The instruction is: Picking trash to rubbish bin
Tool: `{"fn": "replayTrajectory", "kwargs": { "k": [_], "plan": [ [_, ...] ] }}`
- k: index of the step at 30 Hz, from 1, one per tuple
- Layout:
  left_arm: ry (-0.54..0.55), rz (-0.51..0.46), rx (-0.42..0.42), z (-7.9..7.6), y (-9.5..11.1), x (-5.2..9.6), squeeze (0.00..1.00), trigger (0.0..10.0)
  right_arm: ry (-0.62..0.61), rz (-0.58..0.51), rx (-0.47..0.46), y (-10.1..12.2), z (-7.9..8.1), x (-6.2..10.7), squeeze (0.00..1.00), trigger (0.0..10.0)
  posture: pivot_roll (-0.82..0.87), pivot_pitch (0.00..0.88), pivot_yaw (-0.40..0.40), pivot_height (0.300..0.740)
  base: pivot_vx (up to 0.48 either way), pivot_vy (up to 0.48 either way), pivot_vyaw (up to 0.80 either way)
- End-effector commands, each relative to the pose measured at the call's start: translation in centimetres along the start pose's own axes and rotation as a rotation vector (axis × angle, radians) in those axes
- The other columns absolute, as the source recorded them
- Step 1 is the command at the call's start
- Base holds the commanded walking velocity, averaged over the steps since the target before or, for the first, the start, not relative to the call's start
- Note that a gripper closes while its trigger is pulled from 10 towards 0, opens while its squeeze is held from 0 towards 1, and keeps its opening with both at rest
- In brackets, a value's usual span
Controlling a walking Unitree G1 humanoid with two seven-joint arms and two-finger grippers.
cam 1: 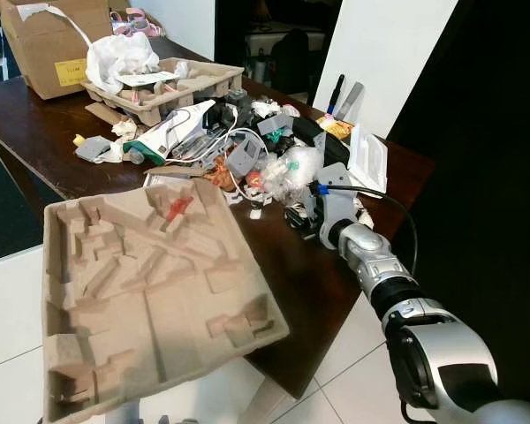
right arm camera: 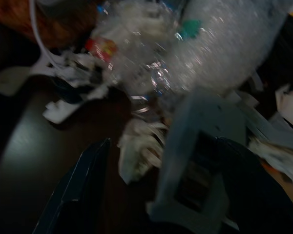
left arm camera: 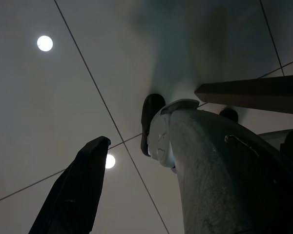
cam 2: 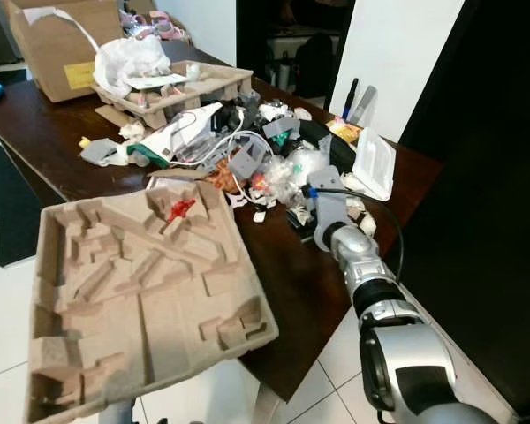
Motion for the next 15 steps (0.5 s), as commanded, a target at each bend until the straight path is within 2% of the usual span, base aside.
{"fn": "replayTrajectory", "kwargs": {
  "k": [1,9,15],
  "plan": [
    [-0.012,0.055,-0.001,-0.3,-1.8,0.3,0.0,10.0,-0.009,0.06,0.002,-1.5,-0.2,0.3,0.0,10.0,0.15,0.101,-0.091,0.74,0.0,0.0,0.0],
    [-0.015,0.056,-0.002,-0.3,-1.9,0.3,0.0,10.0,-0.029,0.114,0.009,-2.2,-0.6,0.4,0.0,10.0,0.15,0.101,-0.091,0.74,0.0,0.0,0.0],
    [-0.012,0.057,-0.003,-0.2,-1.9,0.3,0.0,10.0,0.077,0.181,0.017,-3.5,1.6,0.4,0.0,10.0,0.15,0.102,-0.09,0.74,0.0,0.0,0.0]
  ]
}}
Point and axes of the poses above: a point about 5 cm out from each wrist's last joint towards the gripper, its own x axis pointing back from the gripper into the wrist, its own y axis along the axis of the wrist's last joint, z = x × y, the point moved 5 cm from there along -x, pointing out of the wrist towards the gripper, and after that the axes turned 7 degrees about x, right-handed, at the moved point
